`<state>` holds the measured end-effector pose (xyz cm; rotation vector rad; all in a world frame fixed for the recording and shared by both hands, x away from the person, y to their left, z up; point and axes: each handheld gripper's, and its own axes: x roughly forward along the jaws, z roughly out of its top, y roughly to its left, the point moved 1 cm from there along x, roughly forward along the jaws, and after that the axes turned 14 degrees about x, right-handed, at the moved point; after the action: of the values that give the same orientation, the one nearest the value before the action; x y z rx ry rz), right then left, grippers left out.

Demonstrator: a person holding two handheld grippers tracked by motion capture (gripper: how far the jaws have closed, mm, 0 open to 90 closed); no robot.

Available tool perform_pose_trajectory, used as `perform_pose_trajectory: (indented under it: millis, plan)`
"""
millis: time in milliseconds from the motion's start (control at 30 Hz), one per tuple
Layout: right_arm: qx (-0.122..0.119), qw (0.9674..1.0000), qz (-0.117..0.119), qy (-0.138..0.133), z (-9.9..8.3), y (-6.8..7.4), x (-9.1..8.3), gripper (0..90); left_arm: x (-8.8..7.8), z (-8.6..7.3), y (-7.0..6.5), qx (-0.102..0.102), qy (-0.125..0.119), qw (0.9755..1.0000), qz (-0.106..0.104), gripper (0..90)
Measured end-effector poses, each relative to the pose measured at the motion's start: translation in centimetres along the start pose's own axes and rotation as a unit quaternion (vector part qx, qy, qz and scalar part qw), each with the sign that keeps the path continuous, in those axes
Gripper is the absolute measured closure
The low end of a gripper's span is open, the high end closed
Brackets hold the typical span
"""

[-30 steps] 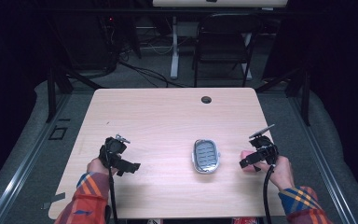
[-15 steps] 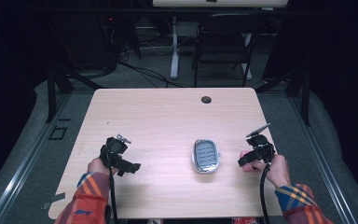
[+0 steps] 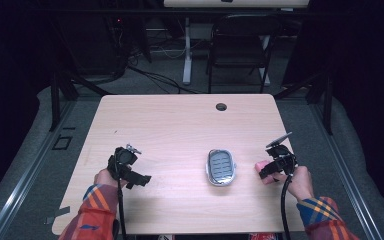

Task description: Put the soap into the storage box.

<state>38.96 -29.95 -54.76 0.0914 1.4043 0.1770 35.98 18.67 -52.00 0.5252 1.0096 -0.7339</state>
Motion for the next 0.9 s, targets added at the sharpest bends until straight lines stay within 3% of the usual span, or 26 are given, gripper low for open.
perform_pose_trajectory:
  millis: [300, 667, 733, 800, 867, 900]
  plan:
    - [-0.011, 0.9999, -0.007, -0.005, -0.1, 0.1, 0.3, 35.8, 0.0, 0.1, -0.1, 0.002, 0.002, 1.0, -0.001, 0.1]
    - [-0.023, 0.9996, -0.011, 0.011, 0.0, -0.1, -0.1, 36.2, 0.1, 0.1, -0.1, 0.003, 0.002, 1.0, -0.004, 0.2]
    - [-0.018, 0.9998, -0.003, 0.0, -0.1, -0.1, -0.4, 36.5, 0.1, 0.1, -0.1, 0.006, 0.004, 1.0, -0.004, 0.2]
    - [-0.027, 0.9996, -0.005, 0.009, 0.0, -0.2, -0.6, 36.5, 0.0, 0.1, -0.1, 0.005, 0.002, 1.0, -0.003, 0.2]
    - [-0.018, 0.9998, 0.008, -0.006, -0.1, -0.1, -0.7, 36.6, 0.0, 0.1, -0.1, 0.004, 0.002, 1.0, -0.003, 0.2]
    - [-0.028, 0.9996, 0.003, 0.002, -0.1, -0.1, -1.0, 36.6, 0.1, 0.1, 0.0, 0.004, 0.003, 1.0, -0.001, 0.1]
